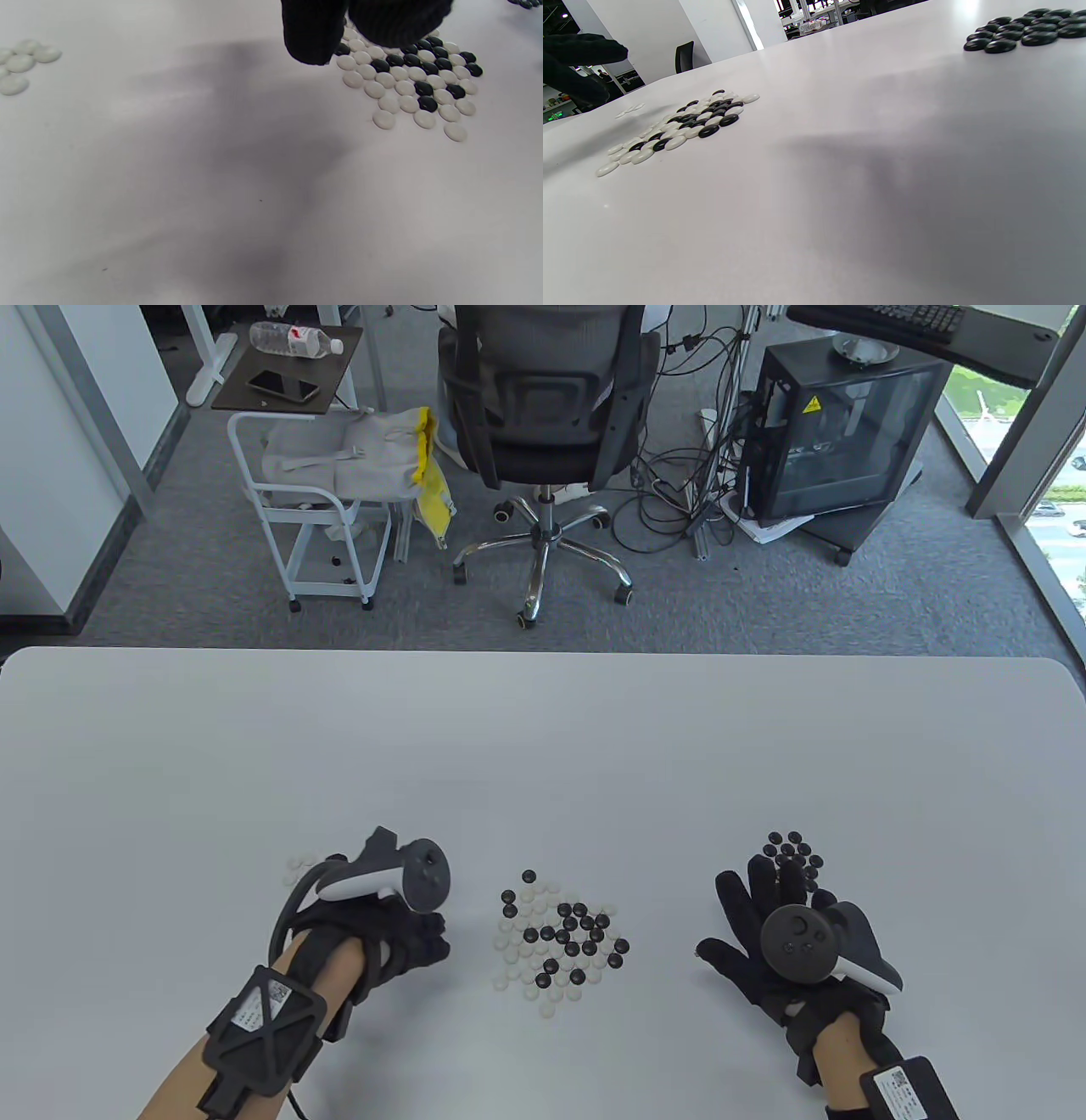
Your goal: Go stone sorting task
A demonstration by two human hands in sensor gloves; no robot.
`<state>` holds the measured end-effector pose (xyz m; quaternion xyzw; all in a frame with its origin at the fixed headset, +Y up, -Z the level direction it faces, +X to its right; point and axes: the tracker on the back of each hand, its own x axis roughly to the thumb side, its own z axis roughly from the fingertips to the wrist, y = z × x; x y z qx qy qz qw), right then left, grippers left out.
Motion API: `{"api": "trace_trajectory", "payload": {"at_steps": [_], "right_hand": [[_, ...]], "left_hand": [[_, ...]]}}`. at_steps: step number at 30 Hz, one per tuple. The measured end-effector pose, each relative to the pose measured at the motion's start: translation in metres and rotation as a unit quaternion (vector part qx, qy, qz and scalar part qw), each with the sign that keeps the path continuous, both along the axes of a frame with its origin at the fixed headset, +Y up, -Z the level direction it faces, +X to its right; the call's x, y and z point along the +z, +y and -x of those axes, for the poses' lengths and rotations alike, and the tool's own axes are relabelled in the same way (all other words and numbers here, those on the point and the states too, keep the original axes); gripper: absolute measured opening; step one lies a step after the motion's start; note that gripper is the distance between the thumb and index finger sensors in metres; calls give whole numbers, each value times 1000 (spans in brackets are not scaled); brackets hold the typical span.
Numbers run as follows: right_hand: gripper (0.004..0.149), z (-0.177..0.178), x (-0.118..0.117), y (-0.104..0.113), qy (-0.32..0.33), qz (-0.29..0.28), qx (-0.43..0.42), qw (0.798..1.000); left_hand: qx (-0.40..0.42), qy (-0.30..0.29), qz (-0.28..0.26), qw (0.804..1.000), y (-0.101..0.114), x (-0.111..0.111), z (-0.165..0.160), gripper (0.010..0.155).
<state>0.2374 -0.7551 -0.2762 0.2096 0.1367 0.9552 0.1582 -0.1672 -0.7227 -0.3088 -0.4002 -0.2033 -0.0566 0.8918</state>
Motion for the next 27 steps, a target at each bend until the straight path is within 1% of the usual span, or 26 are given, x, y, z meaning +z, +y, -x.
{"api": "trace_trajectory", "payload": {"at_steps": [2, 5, 9, 13, 16, 19, 21, 23, 26, 27], "right_hand": [[83, 0, 0, 0, 0, -1, -1, 1000], [84, -1, 0, 0, 0, -2, 0, 1000], [84, -1, 1, 1, -1, -2, -1, 1000], [83, -2, 1, 1, -2, 1, -1, 1000], [83, -3, 1, 1, 0, 2, 0, 1000], [83, -4, 1, 1, 0, 3, 2, 1000], [83, -5, 1, 1, -1, 4, 3, 1000], [83, -5, 1, 1, -1, 5, 3, 1000], [83, -5, 1, 2, -1, 2, 1, 1000], [83, -5, 1, 2, -1, 1, 0, 1000]], "left_hand": [[-3, -36, 12, 999, -8, 9, -20, 62], [0, -69, 13, 998, -18, 19, -39, 62], [0, -86, 26, 996, -31, 25, -50, 67], [-30, -89, 24, 995, -42, 29, -47, 67], [-34, -72, 23, 997, -43, 34, -28, 67], [-47, -24, 19, 998, -41, 34, 9, 66], [-51, 19, 18, 998, -40, 29, 37, 66], [-59, 77, 17, 995, -40, 21, 72, 65], [-62, 149, 22, 987, -41, 10, 114, 66], [-55, 165, 25, 984, -41, 7, 122, 67]]}}
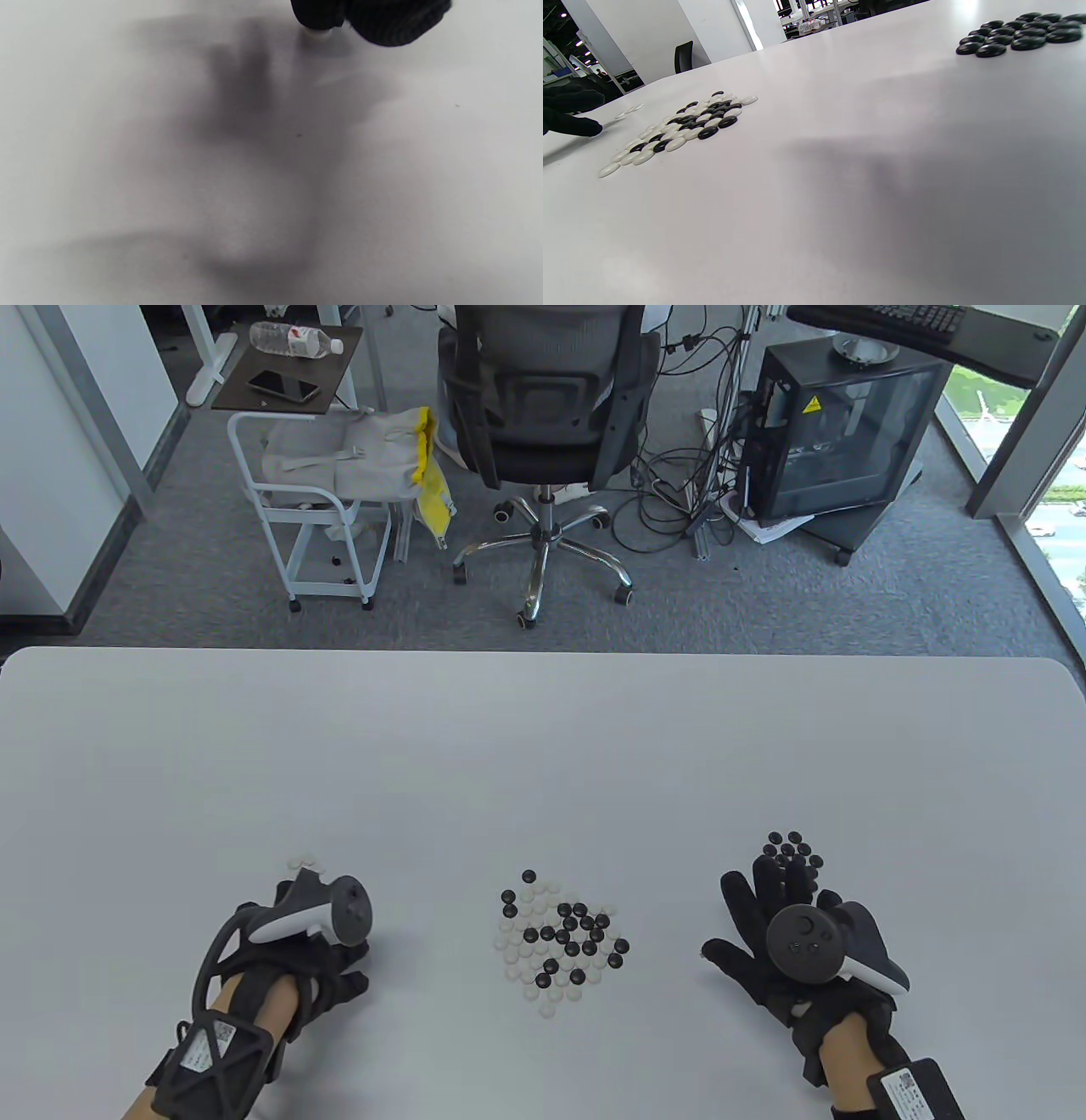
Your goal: Go stone sorting task
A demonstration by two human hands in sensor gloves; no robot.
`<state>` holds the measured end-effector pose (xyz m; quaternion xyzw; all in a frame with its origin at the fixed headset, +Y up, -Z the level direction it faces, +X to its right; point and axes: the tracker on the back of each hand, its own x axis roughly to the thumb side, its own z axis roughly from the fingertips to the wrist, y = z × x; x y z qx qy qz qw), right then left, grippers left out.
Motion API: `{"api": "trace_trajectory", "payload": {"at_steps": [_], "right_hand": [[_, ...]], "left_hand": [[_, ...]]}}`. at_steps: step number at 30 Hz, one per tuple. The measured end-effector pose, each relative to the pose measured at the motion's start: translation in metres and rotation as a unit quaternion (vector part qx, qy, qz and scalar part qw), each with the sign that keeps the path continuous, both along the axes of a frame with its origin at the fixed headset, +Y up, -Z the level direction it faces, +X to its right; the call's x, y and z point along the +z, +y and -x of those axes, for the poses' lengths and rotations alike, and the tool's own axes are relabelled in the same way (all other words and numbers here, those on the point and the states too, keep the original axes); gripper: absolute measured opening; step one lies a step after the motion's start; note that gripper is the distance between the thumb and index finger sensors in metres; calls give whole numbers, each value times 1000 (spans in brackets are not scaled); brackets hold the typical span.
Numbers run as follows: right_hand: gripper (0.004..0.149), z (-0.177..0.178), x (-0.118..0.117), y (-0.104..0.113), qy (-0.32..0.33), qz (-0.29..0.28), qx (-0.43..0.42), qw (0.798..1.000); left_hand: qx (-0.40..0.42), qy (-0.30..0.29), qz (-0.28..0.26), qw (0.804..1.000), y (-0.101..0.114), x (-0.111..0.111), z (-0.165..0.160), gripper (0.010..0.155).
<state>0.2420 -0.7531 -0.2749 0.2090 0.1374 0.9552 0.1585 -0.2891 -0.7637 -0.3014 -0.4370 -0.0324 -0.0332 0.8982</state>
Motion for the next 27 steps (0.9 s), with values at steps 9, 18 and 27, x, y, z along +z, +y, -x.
{"api": "trace_trajectory", "payload": {"at_steps": [9, 18, 27], "right_hand": [[83, 2, 0, -1, 1, 3, 0, 1000], [83, 2, 0, -1, -4, 5, -1, 1000], [84, 0, 0, 0, -4, 2, -4, 1000]], "left_hand": [[15, 85, -5, 996, -5, -26, 37, 69], [15, 113, -6, 993, -8, -49, 39, 69], [34, 98, -47, 994, 18, -59, 16, 71]]}}
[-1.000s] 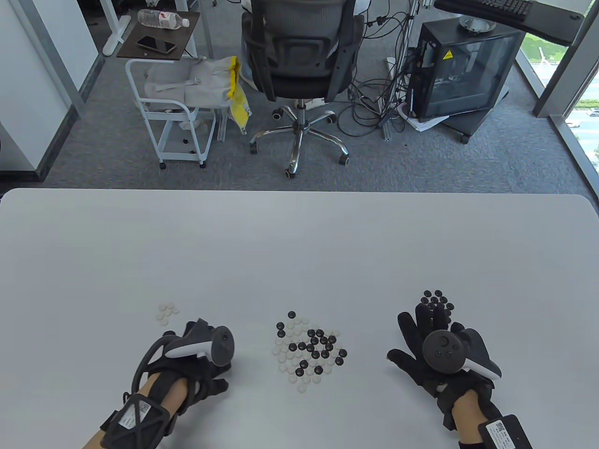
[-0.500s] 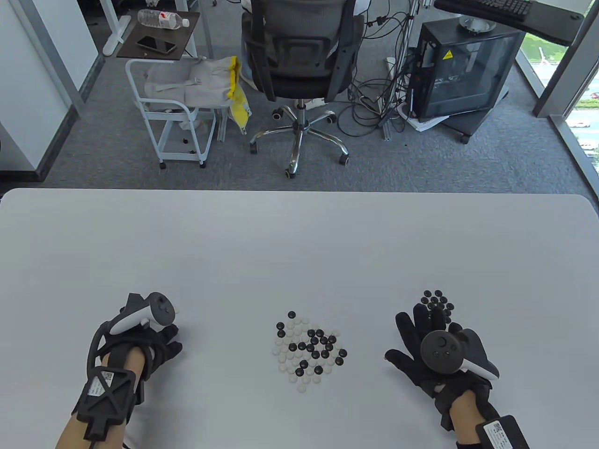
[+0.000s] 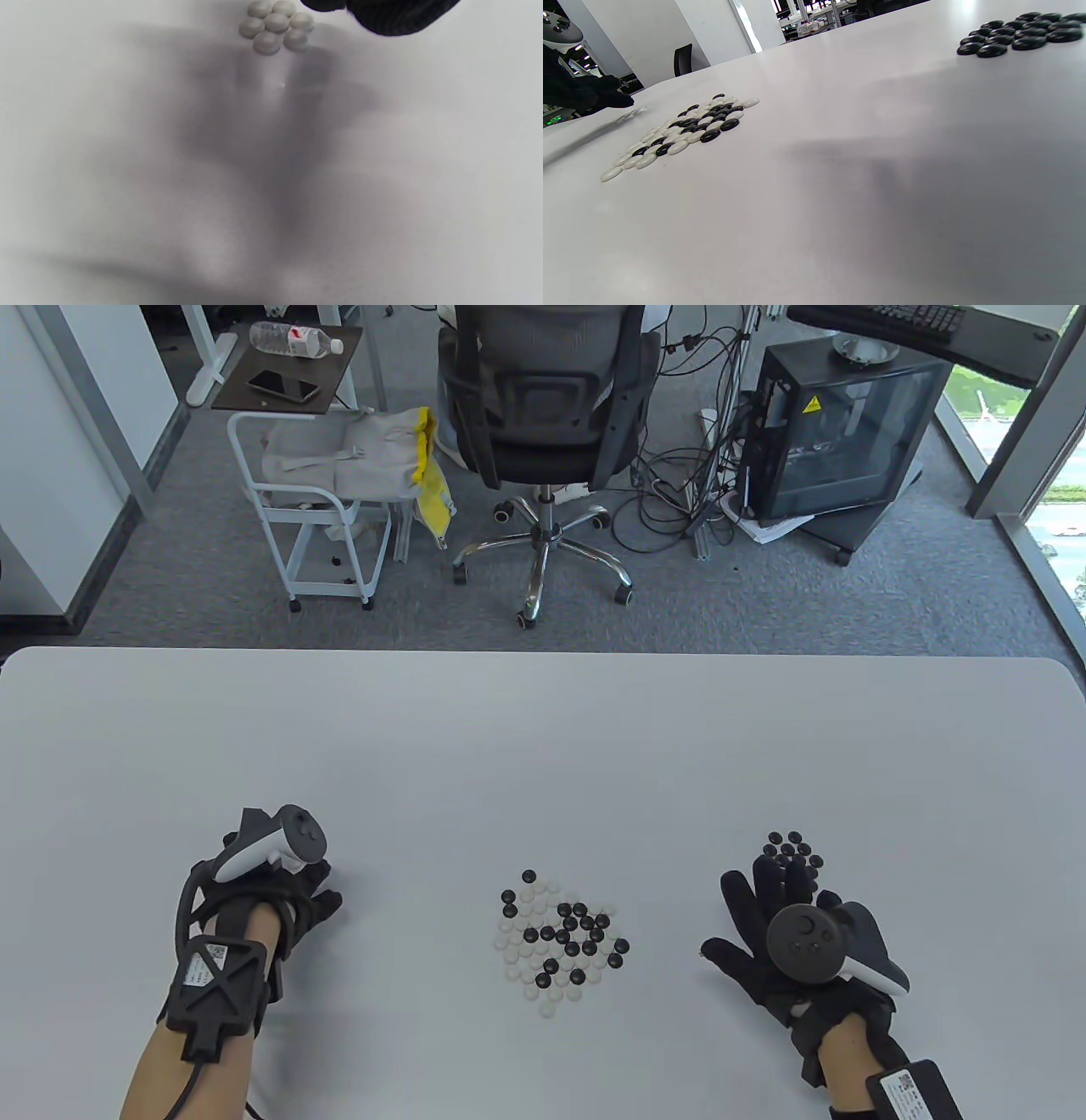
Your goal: Go stone sorting task
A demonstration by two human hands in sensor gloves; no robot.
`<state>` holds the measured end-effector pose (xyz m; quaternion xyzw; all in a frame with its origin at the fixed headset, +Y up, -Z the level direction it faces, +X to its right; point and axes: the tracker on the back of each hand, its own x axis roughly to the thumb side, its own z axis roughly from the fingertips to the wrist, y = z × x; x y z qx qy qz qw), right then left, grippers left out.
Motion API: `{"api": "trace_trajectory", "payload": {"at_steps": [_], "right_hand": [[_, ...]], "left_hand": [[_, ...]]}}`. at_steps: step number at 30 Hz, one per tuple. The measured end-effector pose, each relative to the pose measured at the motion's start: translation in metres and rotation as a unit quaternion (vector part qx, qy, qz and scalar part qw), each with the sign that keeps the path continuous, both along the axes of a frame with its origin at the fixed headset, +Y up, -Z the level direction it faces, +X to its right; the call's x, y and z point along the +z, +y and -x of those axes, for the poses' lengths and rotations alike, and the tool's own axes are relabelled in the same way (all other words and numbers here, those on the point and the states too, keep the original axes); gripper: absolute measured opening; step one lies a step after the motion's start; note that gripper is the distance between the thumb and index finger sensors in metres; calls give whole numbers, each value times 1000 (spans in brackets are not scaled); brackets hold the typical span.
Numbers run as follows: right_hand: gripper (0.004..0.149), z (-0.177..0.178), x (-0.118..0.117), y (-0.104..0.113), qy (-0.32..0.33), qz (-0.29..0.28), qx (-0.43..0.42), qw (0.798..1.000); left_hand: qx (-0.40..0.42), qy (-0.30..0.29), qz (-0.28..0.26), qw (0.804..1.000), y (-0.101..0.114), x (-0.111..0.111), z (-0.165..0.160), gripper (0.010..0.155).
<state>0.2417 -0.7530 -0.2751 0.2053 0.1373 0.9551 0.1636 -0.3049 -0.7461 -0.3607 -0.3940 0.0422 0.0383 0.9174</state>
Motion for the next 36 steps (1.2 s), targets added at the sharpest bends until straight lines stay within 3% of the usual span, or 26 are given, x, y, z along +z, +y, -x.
{"api": "trace_trajectory", "payload": {"at_steps": [6, 10, 13, 19, 28, 33, 36], "right_hand": [[83, -1, 0, 0, -2, 2, 2, 1000], [84, -1, 0, 0, -1, 1, 0, 1000], [83, 0, 0, 0, 1, 1, 0, 1000], [83, -1, 1, 1, 2, 1, -1, 1000], [83, -1, 1, 1, 0, 3, -1, 1000], [83, -1, 1, 1, 0, 6, 2, 1000], [83, -1, 1, 1, 0, 8, 3, 1000]], "left_hand": [[55, -101, -14, 993, 34, 5, -63, 68], [80, -173, -17, 982, 46, 13, -108, 67], [76, -208, -10, 975, 43, 16, -134, 67], [96, -248, 10, 964, 17, 20, -171, 67], [74, -251, 28, 965, -15, 19, -182, 68], [73, -228, 33, 970, -21, 17, -164, 67], [62, -185, 28, 980, -18, 8, -142, 67]]}}
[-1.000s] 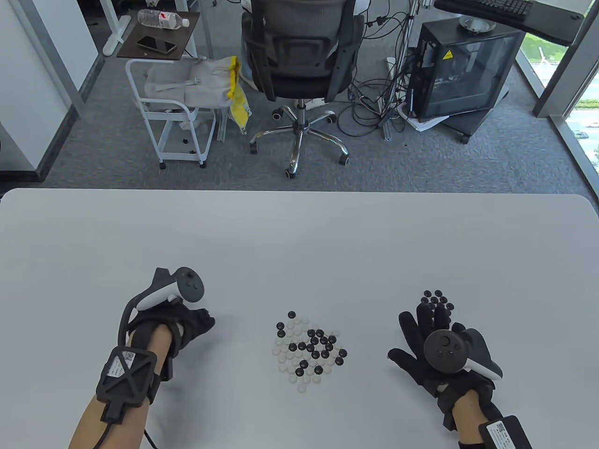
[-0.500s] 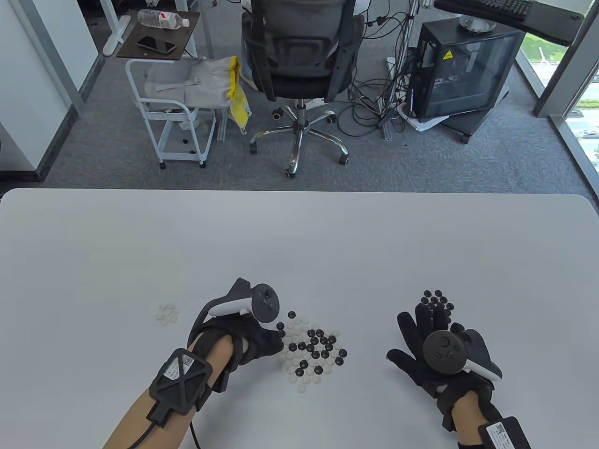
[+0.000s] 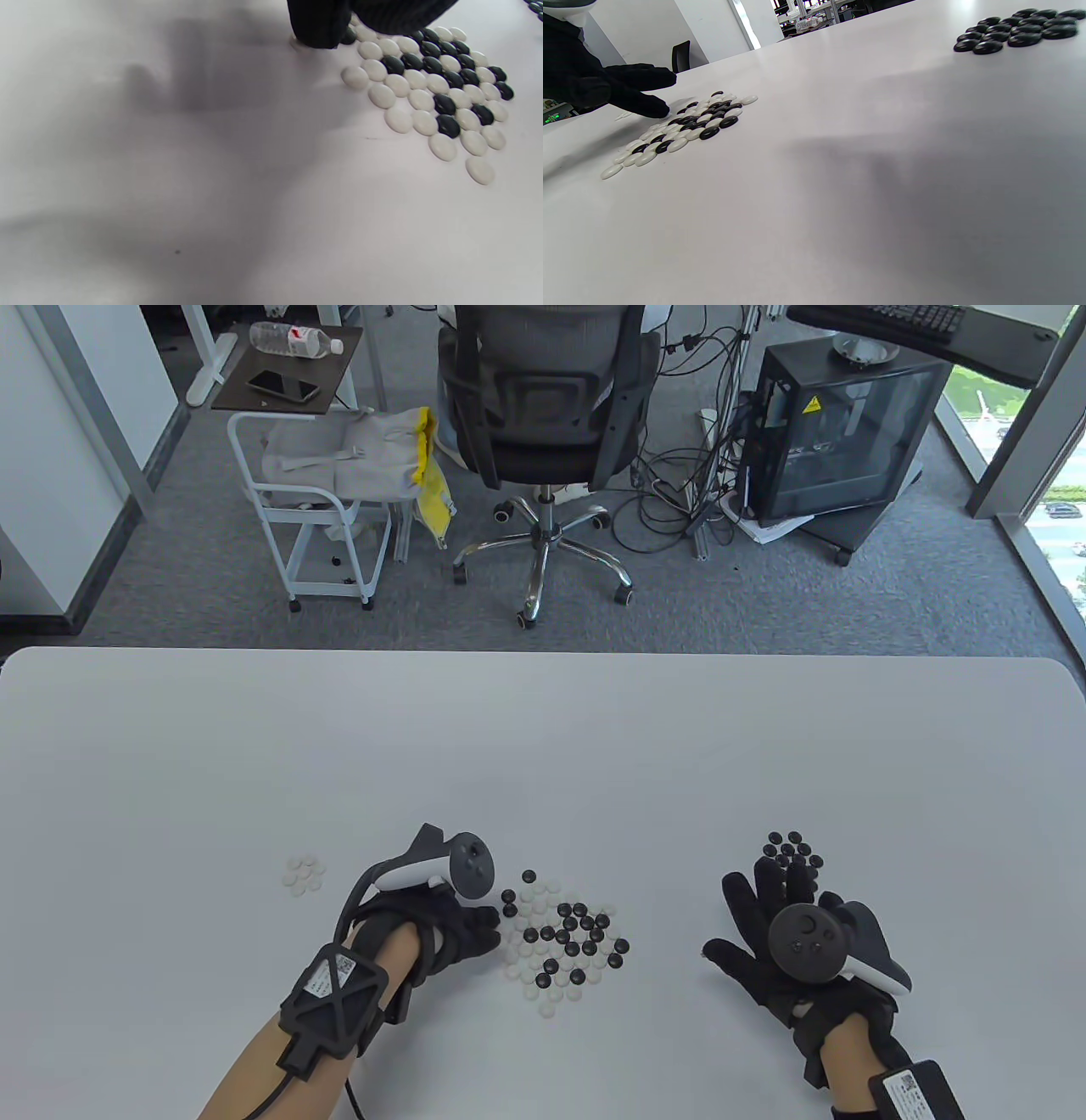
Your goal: Go stone sorting task
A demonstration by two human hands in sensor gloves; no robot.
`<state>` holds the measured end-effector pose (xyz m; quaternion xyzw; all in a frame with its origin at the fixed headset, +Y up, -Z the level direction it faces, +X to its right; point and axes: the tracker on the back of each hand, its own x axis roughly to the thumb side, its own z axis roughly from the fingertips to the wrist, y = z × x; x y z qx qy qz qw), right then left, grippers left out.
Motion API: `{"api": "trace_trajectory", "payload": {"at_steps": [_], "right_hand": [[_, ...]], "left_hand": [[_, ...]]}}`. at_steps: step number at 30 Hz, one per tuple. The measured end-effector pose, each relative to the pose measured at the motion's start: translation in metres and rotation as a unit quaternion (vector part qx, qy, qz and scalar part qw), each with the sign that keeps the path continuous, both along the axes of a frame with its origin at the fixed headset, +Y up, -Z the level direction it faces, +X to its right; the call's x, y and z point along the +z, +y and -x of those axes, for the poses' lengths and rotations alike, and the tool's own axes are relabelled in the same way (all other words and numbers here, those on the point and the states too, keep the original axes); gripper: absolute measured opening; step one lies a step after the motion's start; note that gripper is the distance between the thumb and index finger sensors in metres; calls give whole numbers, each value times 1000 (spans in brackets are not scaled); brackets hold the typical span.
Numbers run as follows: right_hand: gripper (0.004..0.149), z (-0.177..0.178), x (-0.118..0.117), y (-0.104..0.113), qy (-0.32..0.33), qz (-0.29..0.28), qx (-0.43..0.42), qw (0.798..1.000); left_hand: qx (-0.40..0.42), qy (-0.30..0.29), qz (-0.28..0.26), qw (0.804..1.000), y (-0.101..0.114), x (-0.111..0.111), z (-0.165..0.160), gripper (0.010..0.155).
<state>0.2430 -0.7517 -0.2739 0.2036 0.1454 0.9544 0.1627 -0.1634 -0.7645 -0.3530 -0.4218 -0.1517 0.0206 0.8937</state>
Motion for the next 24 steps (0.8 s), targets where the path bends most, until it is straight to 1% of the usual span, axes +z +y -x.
{"api": "trace_trajectory", "payload": {"at_steps": [2, 4, 6, 10, 13, 17, 24], "right_hand": [[83, 0, 0, 0, 0, 1, 2, 1000], [83, 0, 0, 0, 0, 3, 3, 1000], [83, 1, 0, 0, -1, 4, 2, 1000], [83, 1, 0, 0, 0, 3, 1, 1000], [83, 2, -1, 0, 0, 4, 2, 1000], [83, 1, 0, 1, -1, 2, 0, 1000], [83, 0, -1, 0, -3, 6, 1, 1000]], "left_hand": [[-1, 47, 2, 999, 2, -11, 19, 68], [-2, 107, 2, 994, 3, -24, 45, 67], [-8, 139, -4, 990, 3, -31, 63, 66], [9, 205, 7, 979, 2, -40, 95, 67], [-9, 236, 0, 972, 4, -45, 114, 67], [19, 280, 6, 960, 1, -47, 135, 66], [9, 318, -6, 948, 1, -46, 153, 67]]}}
